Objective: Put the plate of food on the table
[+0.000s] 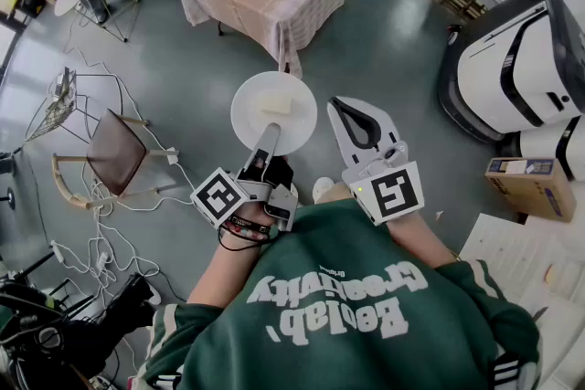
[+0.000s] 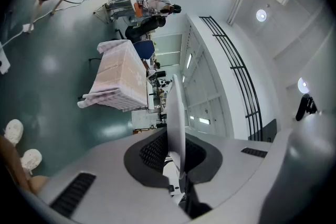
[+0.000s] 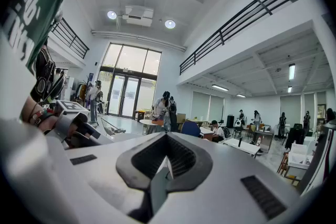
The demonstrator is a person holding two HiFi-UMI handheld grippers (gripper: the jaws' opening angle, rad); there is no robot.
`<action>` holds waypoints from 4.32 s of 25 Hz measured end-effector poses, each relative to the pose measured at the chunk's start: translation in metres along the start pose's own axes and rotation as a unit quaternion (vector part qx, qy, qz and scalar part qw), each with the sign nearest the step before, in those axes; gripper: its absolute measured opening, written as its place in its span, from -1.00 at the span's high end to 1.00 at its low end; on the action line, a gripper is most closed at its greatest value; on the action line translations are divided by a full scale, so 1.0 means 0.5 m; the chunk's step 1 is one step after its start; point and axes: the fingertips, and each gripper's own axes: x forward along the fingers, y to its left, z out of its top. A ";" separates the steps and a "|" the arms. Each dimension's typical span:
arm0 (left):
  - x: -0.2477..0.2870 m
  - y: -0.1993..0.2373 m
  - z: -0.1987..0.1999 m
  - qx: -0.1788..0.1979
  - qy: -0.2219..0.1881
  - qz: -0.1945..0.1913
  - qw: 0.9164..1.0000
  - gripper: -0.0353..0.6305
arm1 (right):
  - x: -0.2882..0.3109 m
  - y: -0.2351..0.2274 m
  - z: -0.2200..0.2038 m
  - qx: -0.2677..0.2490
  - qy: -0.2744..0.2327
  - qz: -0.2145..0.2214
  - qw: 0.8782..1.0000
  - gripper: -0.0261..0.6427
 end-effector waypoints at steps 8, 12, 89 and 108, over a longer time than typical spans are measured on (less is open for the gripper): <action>0.014 -0.015 -0.028 -0.001 0.002 -0.005 1.000 0.83 | -0.021 -0.010 -0.001 0.007 -0.008 0.008 1.000 0.88; 0.034 -0.027 -0.046 0.004 -0.002 -0.004 1.000 0.83 | -0.038 -0.034 -0.002 0.019 -0.023 0.023 0.999 0.88; 0.670 0.005 0.365 0.016 0.060 -0.035 0.997 0.83 | 0.512 -0.413 -0.029 0.048 0.001 -0.031 0.998 0.88; 0.728 0.039 0.489 0.013 0.056 -0.030 0.998 0.83 | 0.639 -0.441 -0.027 0.049 0.007 -0.056 0.997 0.88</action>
